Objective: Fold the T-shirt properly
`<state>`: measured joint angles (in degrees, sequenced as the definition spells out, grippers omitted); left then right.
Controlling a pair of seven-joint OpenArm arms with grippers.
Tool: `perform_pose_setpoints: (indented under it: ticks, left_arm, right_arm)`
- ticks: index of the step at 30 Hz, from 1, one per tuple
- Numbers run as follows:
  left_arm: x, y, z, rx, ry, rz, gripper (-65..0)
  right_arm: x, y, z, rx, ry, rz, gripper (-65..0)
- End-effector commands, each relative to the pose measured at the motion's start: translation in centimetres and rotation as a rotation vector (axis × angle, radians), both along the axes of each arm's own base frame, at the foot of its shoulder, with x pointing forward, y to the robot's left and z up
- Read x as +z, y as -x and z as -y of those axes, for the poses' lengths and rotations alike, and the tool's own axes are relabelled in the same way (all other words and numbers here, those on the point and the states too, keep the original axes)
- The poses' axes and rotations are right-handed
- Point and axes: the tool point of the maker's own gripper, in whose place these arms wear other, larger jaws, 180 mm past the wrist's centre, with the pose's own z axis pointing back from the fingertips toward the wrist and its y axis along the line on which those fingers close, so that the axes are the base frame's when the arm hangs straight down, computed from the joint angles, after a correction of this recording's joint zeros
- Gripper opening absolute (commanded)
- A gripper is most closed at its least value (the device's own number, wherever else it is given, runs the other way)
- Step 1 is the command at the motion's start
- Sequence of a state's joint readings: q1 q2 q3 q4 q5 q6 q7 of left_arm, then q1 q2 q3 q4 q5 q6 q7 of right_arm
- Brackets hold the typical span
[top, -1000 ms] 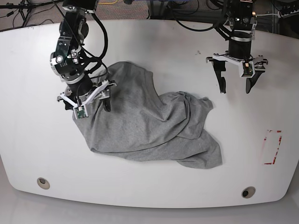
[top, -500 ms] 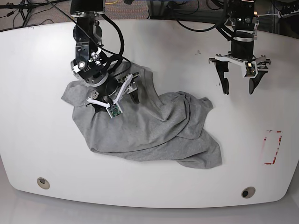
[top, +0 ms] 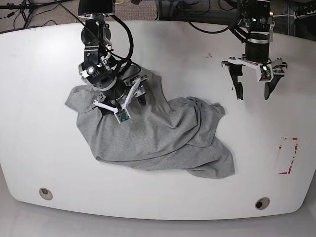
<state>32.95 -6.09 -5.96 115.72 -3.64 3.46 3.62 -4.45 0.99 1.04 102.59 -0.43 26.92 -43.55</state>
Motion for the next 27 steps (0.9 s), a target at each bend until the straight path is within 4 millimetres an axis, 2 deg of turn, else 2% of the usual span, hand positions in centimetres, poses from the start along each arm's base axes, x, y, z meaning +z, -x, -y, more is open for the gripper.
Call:
perform_pose_setpoints:
  ticks: [1, 5, 9, 15, 19, 27]
  left_arm:
    - [1.1, -0.2, 0.1, -0.006, -0.009, 0.041, -20.0]
    - [1.0, -0.1, 0.1, -0.006, -0.009, 0.037, -20.1]
    - [1.5, -0.3, -0.1, -0.007, -0.018, 0.055, -19.8]
    - [1.4, -0.3, 0.0, -0.008, -0.016, 0.054, -19.7]
    - [1.7, -0.4, 0.0, -0.009, -0.017, 0.065, -19.5]
    - [1.8, -0.5, 0.0, -0.010, -0.020, 0.069, -19.4]
  right_arm:
    - [1.6, -1.3, 0.2, -0.007, -0.017, 0.062, -23.3]
    - [1.8, -1.5, -0.2, 0.008, -0.015, 0.064, -23.3]
    - [2.0, -1.4, -1.9, 0.059, -0.015, 0.070, -23.1]
    - [2.4, -1.5, -3.1, 0.095, -0.016, 0.077, -23.1]
    - [2.1, -1.3, -3.6, 0.109, -0.024, 0.069, -22.9]
    - [1.9, -1.3, -3.2, 0.097, -0.025, 0.064, -23.0]
